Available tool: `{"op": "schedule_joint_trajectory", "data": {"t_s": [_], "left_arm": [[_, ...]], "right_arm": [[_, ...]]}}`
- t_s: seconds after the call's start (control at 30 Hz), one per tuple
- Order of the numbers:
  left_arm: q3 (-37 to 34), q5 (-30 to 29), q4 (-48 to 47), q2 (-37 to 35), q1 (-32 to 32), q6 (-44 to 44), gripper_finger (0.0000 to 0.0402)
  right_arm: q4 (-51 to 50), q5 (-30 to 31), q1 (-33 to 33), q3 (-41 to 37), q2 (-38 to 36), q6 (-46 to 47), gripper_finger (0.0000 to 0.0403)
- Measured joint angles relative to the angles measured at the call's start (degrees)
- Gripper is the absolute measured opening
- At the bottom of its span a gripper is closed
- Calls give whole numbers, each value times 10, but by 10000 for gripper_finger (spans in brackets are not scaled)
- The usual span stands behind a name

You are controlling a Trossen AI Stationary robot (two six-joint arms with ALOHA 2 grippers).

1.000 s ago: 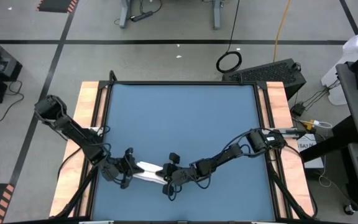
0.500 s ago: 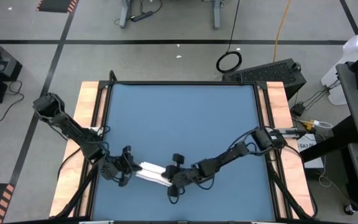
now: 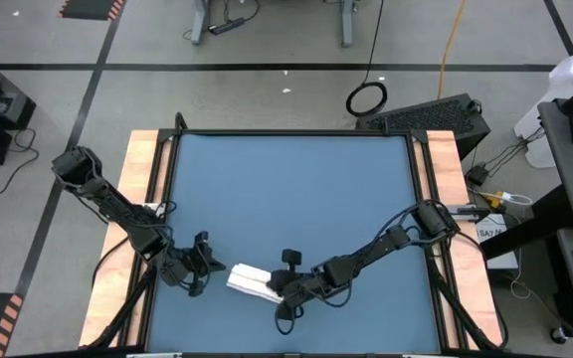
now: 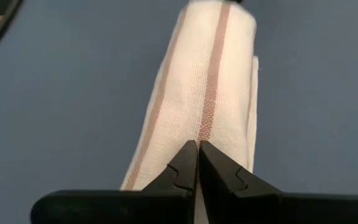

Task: Roll towel
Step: Roll the white towel, then return to Home Position

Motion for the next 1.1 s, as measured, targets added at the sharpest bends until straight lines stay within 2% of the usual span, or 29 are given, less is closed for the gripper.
{"op": "schedule_joint_trajectory", "data": {"t_s": [0.27,0.43,0.63,0.77,0.87,1.0,1.1], "left_arm": [[1,-8,13,-38,0,7,4],[1,-19,36,-58,0,45,4],[2,-32,154,-72,6,141,4],[6,-37,247,-72,19,281,4],[11,-38,286,-72,42,332,4],[14,-35,286,-71,91,319,4],[14,-19,284,-61,121,300,4]], "right_arm": [[-31,7,-1,1,-46,-20,10],[-70,7,10,1,-68,-24,10],[-163,8,36,2,-114,-32,10],[-228,11,50,2,-155,-59,10],[-274,11,64,3,-185,-90,10],[-312,23,75,-8,-219,-113,10],[-307,43,83,-50,-245,-112,10]]}}
